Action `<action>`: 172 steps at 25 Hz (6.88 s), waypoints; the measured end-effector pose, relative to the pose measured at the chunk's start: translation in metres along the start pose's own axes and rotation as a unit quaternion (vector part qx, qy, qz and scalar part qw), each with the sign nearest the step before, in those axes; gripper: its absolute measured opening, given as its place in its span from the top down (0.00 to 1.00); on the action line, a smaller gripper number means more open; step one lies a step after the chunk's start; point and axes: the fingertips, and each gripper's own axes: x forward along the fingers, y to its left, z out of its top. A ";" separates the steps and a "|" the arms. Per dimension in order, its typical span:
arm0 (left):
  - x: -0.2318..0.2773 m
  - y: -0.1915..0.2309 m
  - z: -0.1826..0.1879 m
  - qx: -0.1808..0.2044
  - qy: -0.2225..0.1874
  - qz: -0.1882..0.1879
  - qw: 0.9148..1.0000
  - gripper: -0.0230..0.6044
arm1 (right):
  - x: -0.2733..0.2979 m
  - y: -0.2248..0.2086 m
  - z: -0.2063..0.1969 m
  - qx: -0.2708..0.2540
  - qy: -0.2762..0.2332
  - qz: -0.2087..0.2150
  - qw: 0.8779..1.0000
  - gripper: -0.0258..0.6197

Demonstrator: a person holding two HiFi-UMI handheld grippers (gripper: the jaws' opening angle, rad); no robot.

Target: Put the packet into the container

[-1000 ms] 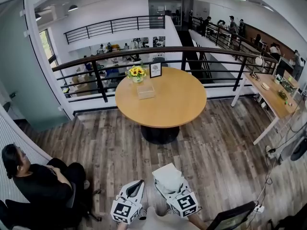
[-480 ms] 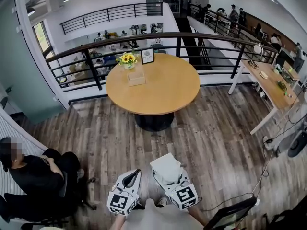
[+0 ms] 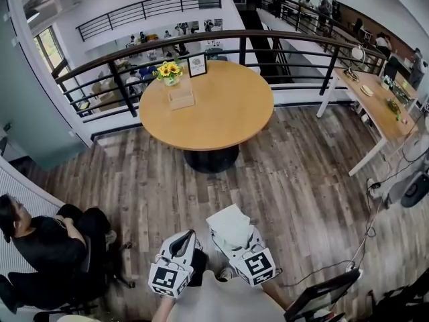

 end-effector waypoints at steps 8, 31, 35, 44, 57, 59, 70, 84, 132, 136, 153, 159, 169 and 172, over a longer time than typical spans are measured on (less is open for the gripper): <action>0.043 0.025 0.001 -0.013 0.000 -0.012 1.000 0.96 | 0.034 -0.023 0.006 -0.007 0.012 0.003 1.000 0.49; 0.175 0.249 0.053 -0.028 -0.021 -0.010 0.999 0.96 | 0.276 -0.102 0.096 -0.019 0.015 0.000 1.000 0.48; 0.178 0.264 0.046 -0.037 -0.014 -0.009 0.999 0.96 | 0.292 -0.100 0.089 -0.011 0.030 0.007 0.999 0.48; 0.215 0.304 0.043 -0.041 -0.008 -0.008 0.999 0.96 | 0.343 -0.122 0.090 -0.002 0.036 0.014 0.999 0.48; 0.336 0.391 0.080 -0.039 0.005 0.009 0.999 0.96 | 0.448 -0.224 0.134 0.008 0.032 0.026 0.999 0.48; 0.354 0.401 0.088 -0.034 0.007 0.012 0.999 0.96 | 0.461 -0.240 0.142 0.010 0.029 0.029 0.999 0.48; 0.397 0.441 0.088 -0.041 0.034 0.045 0.998 0.96 | 0.504 -0.295 0.149 0.029 0.036 0.030 0.998 0.48; 0.436 0.505 0.081 -0.068 0.041 0.015 0.997 0.96 | 0.563 -0.313 0.142 0.043 0.089 -0.007 0.995 0.48; 0.437 0.555 0.028 -0.167 0.059 0.063 0.982 0.96 | 0.683 -0.351 0.012 -0.469 0.412 0.294 0.724 0.48; 0.431 0.560 0.024 -0.164 0.065 0.070 0.982 0.96 | 0.685 -0.354 -0.006 -0.451 0.454 0.323 0.697 0.48; 0.419 0.561 0.026 -0.168 0.059 0.078 0.981 0.96 | 0.685 -0.351 -0.003 -0.412 0.488 0.361 0.679 0.46; 0.414 0.563 0.023 -0.168 0.060 0.083 0.980 0.96 | 0.682 -0.352 0.005 -0.383 0.500 0.368 0.684 0.41; 0.414 0.560 0.020 -0.177 0.062 0.079 0.979 0.96 | 0.682 -0.351 0.010 -0.369 0.489 0.362 0.703 0.40; 0.416 0.561 0.020 -0.174 0.062 0.077 0.980 0.96 | 0.687 -0.351 0.009 -0.387 0.475 0.351 0.708 0.40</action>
